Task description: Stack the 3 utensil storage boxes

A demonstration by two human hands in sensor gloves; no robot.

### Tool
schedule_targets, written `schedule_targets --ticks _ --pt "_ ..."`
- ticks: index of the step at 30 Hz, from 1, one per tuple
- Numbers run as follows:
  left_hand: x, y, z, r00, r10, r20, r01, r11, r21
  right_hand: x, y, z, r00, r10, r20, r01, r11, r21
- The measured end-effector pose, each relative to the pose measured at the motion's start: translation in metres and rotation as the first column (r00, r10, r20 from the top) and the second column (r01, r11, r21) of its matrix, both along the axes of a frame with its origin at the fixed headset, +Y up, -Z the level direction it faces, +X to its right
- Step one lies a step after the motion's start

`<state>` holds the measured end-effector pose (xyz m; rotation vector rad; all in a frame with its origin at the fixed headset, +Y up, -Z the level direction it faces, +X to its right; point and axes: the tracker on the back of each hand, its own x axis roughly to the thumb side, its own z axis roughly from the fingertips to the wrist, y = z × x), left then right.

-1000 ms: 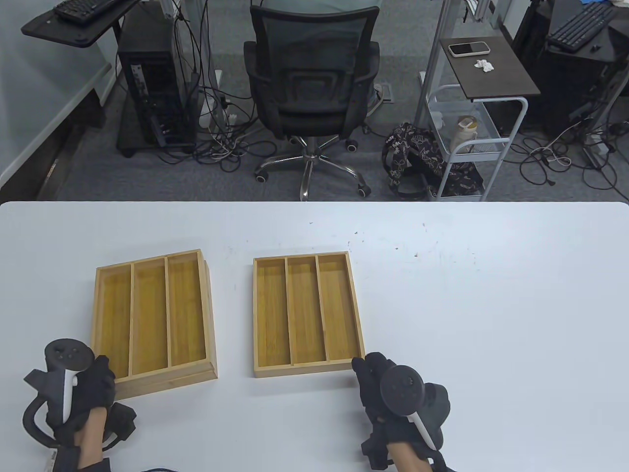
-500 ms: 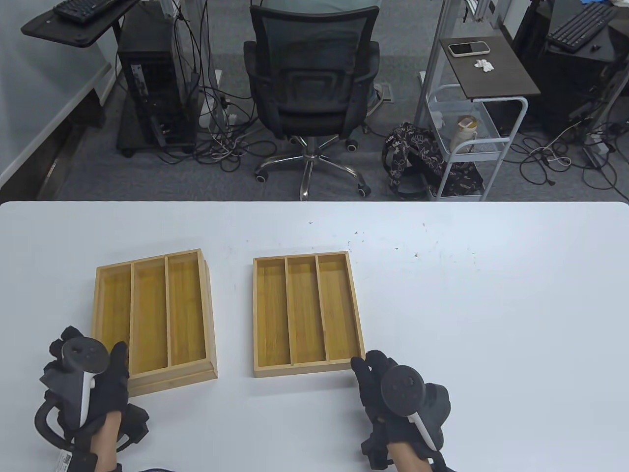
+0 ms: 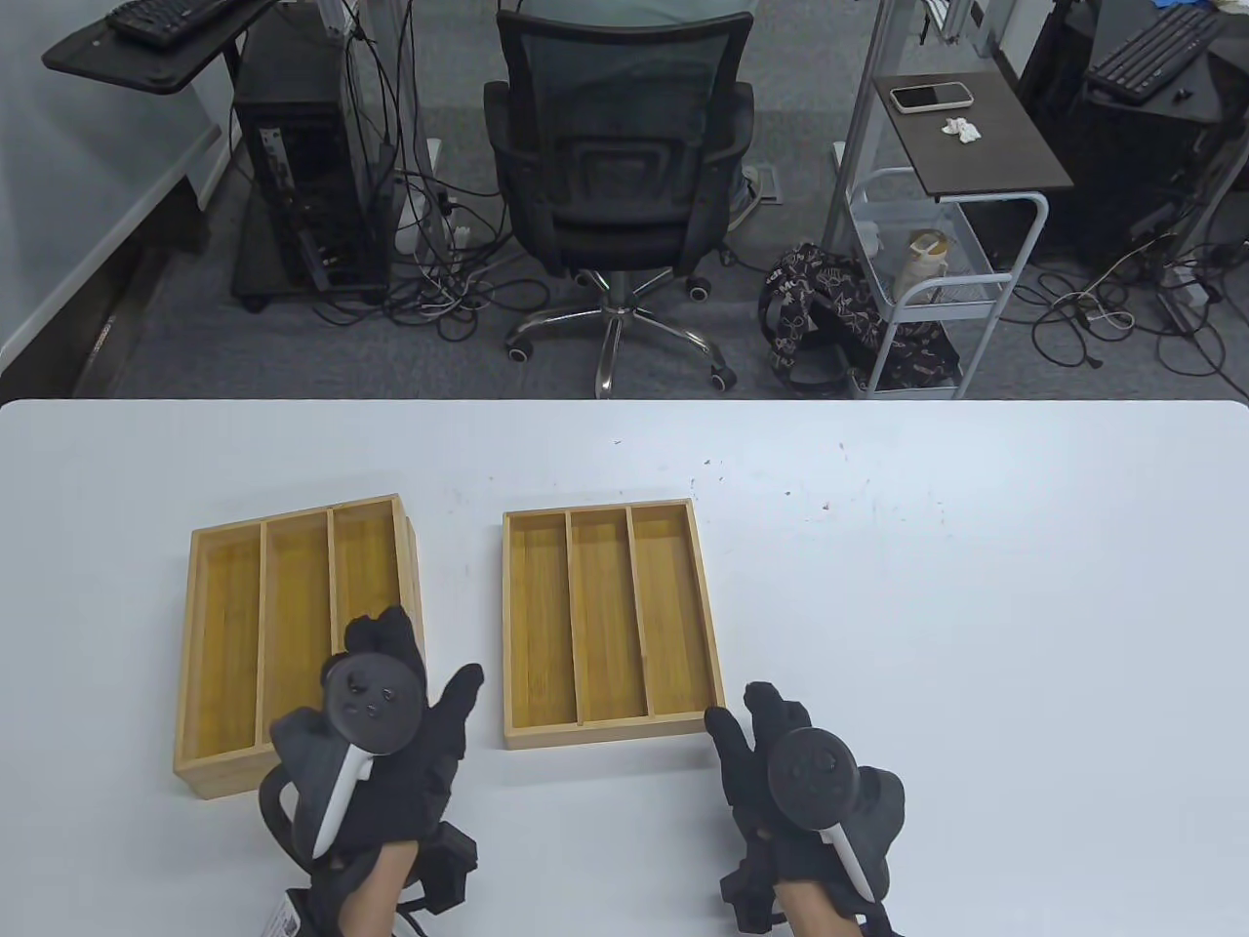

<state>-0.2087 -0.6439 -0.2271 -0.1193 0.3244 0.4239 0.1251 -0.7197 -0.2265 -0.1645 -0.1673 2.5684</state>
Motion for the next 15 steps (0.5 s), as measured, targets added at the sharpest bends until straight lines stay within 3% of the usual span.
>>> schedule_targets --ticks 6,15 --pt "0.034 -0.046 0.006 0.997 -0.004 0.083 0.004 1.000 -0.001 -0.003 -0.003 0.001 1.000 0.010 -0.005 -0.010 1.000 -0.005" --pt "0.043 -0.055 0.015 0.992 -0.043 0.122 0.043 0.999 0.003 -0.014 -0.001 0.001 0.997 0.079 0.003 -0.079 0.997 0.010"
